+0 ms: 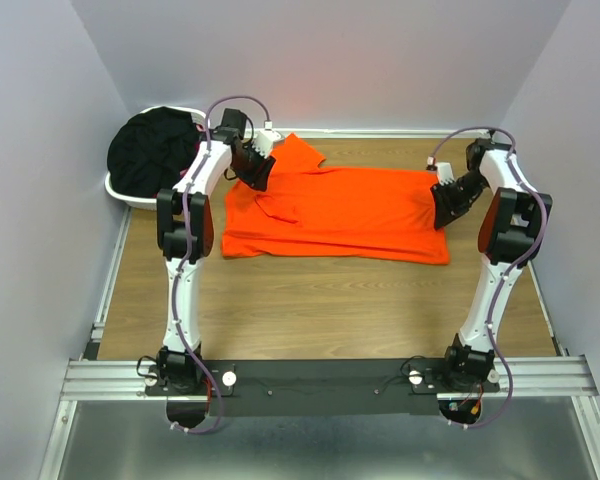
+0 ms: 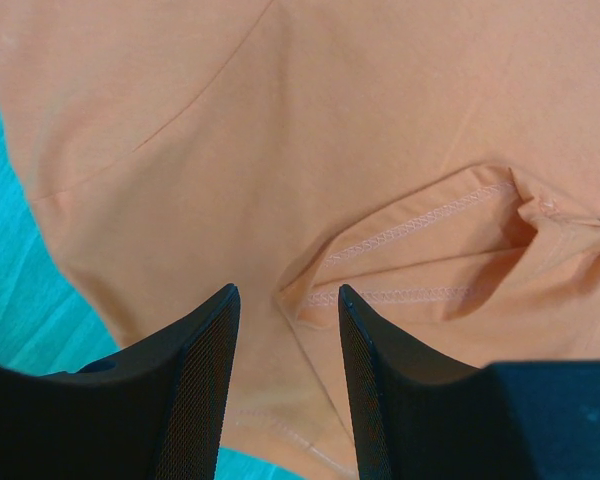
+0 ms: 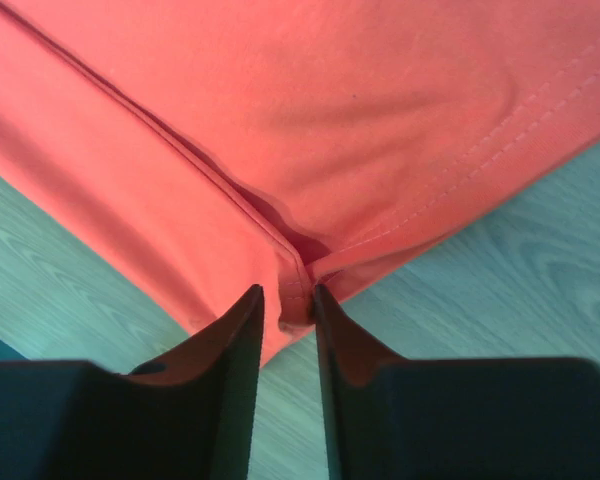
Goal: Fold and stack the t-shirts
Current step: Fold the tshirt
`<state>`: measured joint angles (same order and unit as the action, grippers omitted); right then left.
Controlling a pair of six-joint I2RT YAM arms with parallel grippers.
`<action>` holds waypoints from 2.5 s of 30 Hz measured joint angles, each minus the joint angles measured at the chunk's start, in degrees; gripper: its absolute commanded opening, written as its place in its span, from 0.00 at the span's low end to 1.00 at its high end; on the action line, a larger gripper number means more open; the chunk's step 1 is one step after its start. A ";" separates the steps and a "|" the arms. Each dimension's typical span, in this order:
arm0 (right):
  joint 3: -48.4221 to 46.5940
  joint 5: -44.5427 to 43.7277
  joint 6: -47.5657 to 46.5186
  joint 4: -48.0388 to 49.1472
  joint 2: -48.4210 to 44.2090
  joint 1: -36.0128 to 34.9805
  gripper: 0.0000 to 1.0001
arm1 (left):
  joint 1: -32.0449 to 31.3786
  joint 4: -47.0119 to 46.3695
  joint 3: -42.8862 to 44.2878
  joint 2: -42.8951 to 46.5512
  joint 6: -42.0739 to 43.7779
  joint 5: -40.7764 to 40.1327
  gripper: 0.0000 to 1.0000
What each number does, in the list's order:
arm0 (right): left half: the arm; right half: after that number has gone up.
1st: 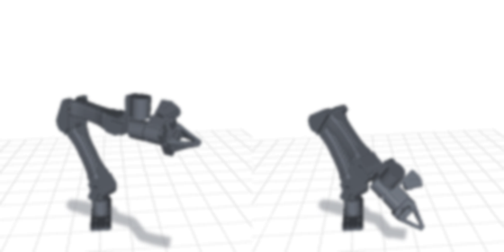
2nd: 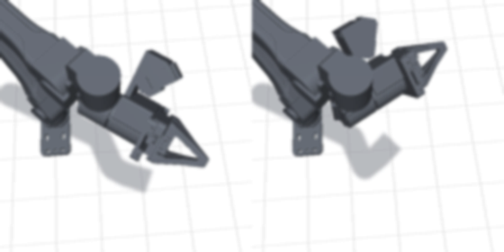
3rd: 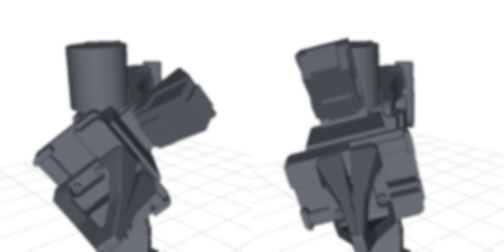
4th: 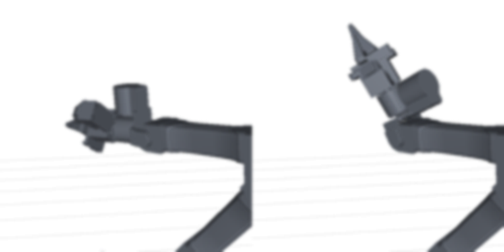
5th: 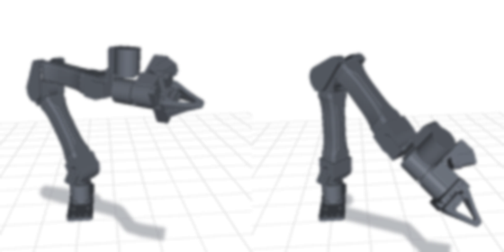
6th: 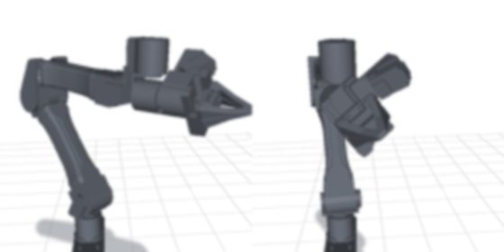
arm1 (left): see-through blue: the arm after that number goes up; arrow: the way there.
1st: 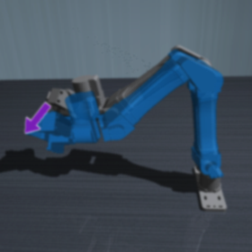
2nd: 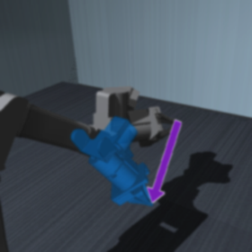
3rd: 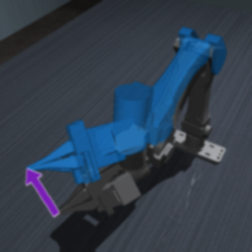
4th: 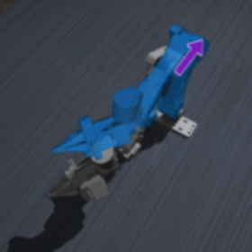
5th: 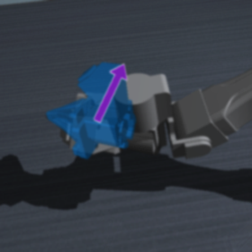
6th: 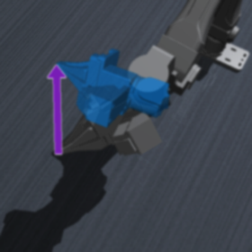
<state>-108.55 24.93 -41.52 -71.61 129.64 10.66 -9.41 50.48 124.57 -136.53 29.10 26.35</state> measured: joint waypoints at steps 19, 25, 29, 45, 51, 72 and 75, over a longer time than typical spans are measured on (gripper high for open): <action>0.98 -0.44 -0.52 0.00 -0.02 -0.20 0.01 | -0.11 -0.37 -1.07 -1.31 -0.02 -1.86 0.43; 1.05 -0.44 -0.52 -0.02 -0.02 -0.20 0.01 | -0.11 -0.46 -1.60 -1.31 0.17 -1.86 0.37; 1.05 -0.44 -0.52 -0.02 -0.02 -0.20 0.00 | -0.11 -0.48 -2.36 -1.31 0.20 -1.88 0.39; 1.38 -0.50 -0.59 0.00 -0.48 -0.20 0.01 | -0.07 -0.44 -3.54 -0.83 0.85 -1.92 0.00; 3.02 -1.18 -1.42 -0.09 -4.02 -0.20 0.01 | 0.57 1.01 -11.41 8.96 1.25 -1.86 0.00; 16.92 -3.28 -7.89 -0.28 -23.74 -0.20 0.01 | 1.68 5.97 -42.40 51.65 6.62 0.83 0.00; 19.76 -3.56 -9.31 -0.35 -26.99 -0.20 0.00 | 1.68 6.60 -45.53 56.81 7.39 0.83 0.00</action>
<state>-88.79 21.37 -50.83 -71.96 102.65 10.46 -7.73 57.08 79.05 -79.72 36.49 27.18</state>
